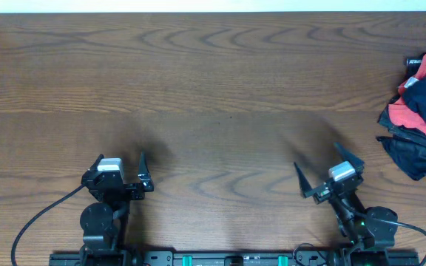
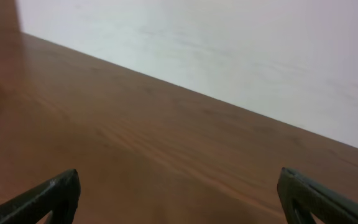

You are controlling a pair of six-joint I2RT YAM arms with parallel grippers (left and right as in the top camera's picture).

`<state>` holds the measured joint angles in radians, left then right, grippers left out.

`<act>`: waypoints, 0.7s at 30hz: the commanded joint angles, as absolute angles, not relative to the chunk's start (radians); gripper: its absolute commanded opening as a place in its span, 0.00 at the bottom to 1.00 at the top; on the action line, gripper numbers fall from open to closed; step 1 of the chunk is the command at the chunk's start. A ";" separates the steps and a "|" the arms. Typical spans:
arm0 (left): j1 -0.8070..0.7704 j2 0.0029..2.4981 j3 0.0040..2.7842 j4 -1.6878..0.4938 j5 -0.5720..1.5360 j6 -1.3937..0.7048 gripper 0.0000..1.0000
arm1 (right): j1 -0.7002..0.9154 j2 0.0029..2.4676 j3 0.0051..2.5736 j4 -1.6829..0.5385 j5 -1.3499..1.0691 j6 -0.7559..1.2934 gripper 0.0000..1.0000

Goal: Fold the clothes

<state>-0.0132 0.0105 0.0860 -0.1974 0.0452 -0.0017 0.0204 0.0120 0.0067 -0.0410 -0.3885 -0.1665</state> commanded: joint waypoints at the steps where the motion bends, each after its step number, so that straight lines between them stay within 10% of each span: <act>1: -0.008 0.005 0.062 -0.205 0.034 0.007 0.98 | 0.009 0.005 0.006 -0.048 -0.351 -0.172 0.99; 7: -0.008 0.005 0.062 -0.205 0.034 0.007 0.98 | 0.027 0.005 0.007 -0.077 -0.026 0.154 0.99; 21: -0.008 0.005 0.062 -0.205 0.034 0.007 0.98 | 0.029 0.005 0.006 -0.075 0.014 0.081 0.99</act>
